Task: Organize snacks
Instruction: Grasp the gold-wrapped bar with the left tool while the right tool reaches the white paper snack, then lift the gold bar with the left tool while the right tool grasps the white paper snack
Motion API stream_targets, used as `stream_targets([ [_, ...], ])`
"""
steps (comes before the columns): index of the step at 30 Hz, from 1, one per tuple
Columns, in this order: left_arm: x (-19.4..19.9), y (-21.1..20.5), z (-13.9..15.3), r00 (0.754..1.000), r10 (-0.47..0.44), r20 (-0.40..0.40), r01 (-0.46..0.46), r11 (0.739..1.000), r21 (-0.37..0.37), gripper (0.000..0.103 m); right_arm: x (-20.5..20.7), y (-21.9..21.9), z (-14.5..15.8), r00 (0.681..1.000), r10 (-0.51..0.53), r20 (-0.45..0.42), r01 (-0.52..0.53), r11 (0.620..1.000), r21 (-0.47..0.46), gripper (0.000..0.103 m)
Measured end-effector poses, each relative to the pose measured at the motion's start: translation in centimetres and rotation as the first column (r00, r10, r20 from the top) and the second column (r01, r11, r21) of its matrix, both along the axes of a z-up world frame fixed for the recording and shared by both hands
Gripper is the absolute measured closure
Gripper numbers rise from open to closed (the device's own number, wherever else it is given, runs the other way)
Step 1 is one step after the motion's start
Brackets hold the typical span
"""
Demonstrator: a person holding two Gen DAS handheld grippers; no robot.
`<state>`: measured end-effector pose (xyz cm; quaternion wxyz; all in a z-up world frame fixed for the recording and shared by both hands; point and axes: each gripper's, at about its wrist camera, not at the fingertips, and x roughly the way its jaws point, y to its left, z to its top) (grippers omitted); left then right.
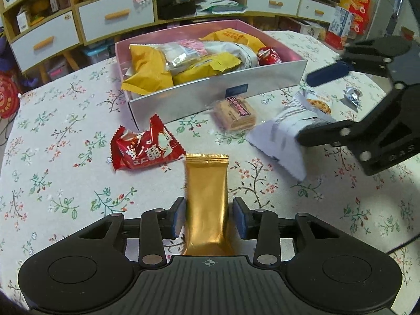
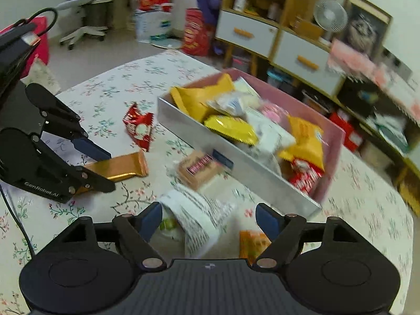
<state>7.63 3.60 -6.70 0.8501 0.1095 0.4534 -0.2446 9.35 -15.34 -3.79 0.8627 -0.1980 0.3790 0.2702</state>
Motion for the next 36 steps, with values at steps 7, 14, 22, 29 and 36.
stream_targets([
  [7,-0.1,-0.1,0.0,1.0,0.02,0.001,-0.02,1.0,-0.005,0.065,0.6,0.5,-1.7,0.995,0.032,-0.094,-0.025,0.996,0.083,0.069],
  [14,-0.2,-0.5,0.0,0.999,0.053,0.008,-0.053,0.999,0.006,0.066,-0.9,-0.9,-1.7,0.989,0.004,-0.149,0.017,0.991,0.134,0.073],
  [22,-0.3,-1.0,0.0,0.995,0.097,0.008,-0.098,0.995,0.019,0.066,-2.8,0.4,-1.5,0.988,0.048,-0.145,-0.033,0.995,0.098,0.07],
  [29,-0.9,-1.3,-0.1,0.992,0.124,0.031,-0.125,0.992,0.013,0.07,-2.7,1.3,-1.8,0.992,0.01,-0.127,0.001,0.996,0.087,0.072],
  [36,-1.4,-1.6,0.0,0.992,0.122,0.024,-0.122,0.993,-0.008,0.075,-2.6,0.9,-1.5,0.991,-0.025,-0.132,0.043,0.99,0.137,0.077],
])
